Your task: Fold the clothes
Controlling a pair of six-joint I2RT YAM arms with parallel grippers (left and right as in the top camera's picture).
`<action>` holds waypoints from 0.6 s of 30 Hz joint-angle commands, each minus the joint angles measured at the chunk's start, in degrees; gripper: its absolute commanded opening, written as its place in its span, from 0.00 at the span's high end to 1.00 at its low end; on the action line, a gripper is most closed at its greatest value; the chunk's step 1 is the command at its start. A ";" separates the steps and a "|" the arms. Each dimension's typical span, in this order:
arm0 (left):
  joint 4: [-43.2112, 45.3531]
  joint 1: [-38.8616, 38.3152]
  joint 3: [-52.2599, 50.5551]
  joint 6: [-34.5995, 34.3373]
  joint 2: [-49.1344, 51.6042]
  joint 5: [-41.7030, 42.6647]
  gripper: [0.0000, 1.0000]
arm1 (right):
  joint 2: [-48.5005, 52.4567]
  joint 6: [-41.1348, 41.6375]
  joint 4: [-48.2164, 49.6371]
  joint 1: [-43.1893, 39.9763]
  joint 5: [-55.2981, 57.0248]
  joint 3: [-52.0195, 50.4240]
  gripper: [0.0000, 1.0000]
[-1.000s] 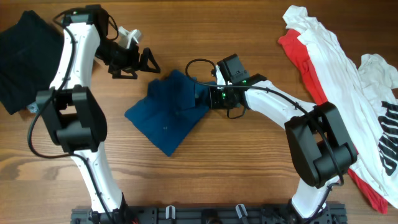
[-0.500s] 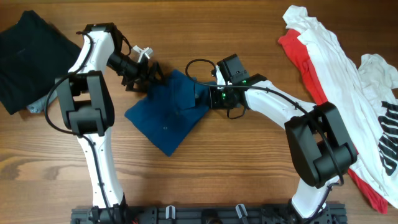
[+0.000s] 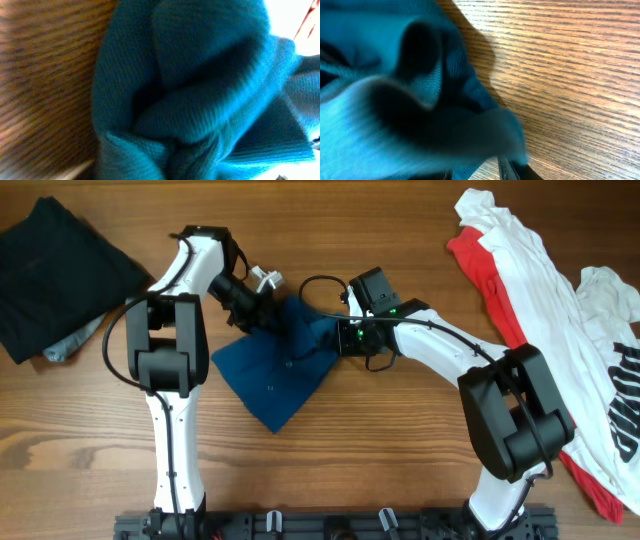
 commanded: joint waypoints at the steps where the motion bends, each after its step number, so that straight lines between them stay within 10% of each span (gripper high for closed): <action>1: 1.84 -1.55 -3.21 0.63 5.22 -7.48 0.96 | 0.11 -1.18 -0.13 0.09 1.14 -0.15 0.70; 18: 2.40 6.95 6.95 -11.65 -12.20 -18.01 0.96 | -21.55 -0.72 -10.08 0.07 17.62 -0.13 0.67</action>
